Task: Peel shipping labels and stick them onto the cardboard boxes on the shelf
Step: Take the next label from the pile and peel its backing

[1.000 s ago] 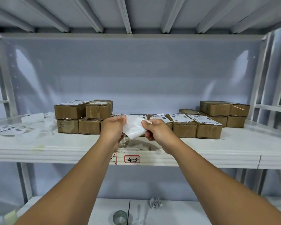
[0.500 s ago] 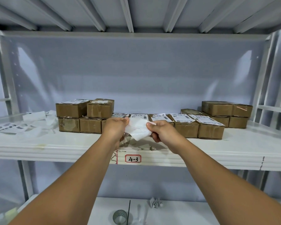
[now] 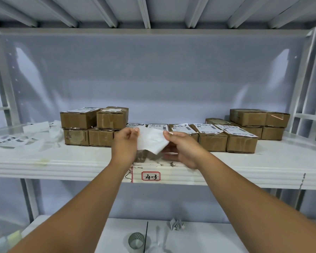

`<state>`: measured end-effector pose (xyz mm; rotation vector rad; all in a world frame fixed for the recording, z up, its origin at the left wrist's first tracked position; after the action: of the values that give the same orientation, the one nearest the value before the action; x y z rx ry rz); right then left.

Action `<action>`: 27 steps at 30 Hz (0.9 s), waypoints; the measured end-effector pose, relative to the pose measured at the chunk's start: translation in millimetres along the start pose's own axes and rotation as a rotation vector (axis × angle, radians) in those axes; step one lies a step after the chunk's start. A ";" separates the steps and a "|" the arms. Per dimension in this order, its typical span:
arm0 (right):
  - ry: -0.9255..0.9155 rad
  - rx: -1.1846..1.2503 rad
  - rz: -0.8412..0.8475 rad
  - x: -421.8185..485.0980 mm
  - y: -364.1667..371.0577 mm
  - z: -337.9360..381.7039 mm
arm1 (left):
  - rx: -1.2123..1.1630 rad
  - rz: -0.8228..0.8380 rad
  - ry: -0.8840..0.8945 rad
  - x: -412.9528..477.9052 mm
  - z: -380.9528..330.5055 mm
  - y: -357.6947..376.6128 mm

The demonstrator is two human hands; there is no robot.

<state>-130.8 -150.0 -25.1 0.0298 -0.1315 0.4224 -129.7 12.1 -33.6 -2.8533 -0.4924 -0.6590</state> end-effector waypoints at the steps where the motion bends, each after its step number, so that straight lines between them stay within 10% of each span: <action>1: 0.006 0.105 0.017 0.6 2.8 1.6 | 0.058 -0.011 0.033 -0.3 1.0 0.9; 27: -0.206 -0.070 0.023 13.3 -13.7 -14.8 | 0.108 -0.042 -0.070 4.5 13.6 25.6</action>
<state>-111.4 -156.3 -38.0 0.0028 -0.3499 0.4373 -111.4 -7.2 -46.0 -2.7786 -0.5822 -0.5241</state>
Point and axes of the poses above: each hand's wrist, its own x-axis towards the middle knuckle, its own y-axis out of the palm, z = x × y, the point moved 3 cm from there along x, towards the middle knuckle, and after that the axes turned 7 degrees about z, right-handed, at the moved point
